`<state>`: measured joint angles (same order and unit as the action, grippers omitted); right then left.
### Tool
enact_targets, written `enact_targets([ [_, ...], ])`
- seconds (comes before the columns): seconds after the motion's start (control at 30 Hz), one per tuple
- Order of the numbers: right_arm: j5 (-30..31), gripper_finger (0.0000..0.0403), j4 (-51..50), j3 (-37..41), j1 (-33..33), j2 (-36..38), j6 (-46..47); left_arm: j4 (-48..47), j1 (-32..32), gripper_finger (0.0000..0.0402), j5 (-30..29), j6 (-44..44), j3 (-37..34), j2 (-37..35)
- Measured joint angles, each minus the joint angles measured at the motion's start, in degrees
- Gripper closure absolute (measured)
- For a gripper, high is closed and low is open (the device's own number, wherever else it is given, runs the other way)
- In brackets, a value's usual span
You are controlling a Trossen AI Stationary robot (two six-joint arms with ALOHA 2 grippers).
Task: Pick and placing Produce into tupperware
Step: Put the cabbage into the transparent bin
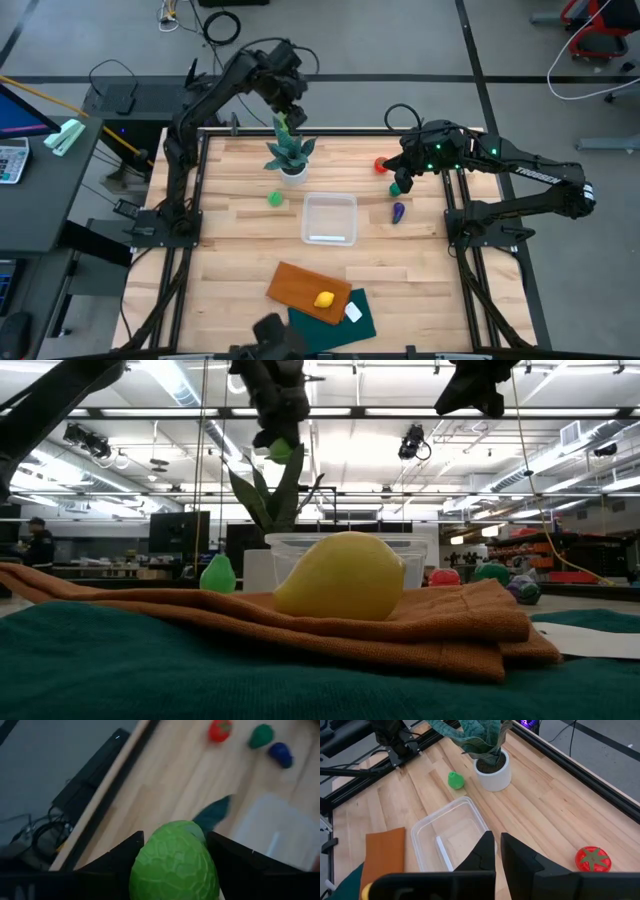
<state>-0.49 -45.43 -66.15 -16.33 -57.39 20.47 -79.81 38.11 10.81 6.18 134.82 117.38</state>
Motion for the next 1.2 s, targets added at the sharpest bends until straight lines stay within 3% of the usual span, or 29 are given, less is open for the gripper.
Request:
enact_targets([
  [0.63,-0.02,0.0403,0.00,0.00,-0.01,0.00,0.26,9.30,-22.67,0.0196,0.07,-7.11,-0.20,0.28],
  [0.93,-0.98,0.0403,-2.23,-0.02,0.01,0.00,0.66,9.98,-28.60,0.0183,-0.65,-9.50,-0.23,2.29],
  [1.2,-1.20,0.0403,-8.36,-0.02,0.01,0.15,0.64,10.16,-32.42,0.0198,-1.03,-10.34,-0.24,7.39],
])
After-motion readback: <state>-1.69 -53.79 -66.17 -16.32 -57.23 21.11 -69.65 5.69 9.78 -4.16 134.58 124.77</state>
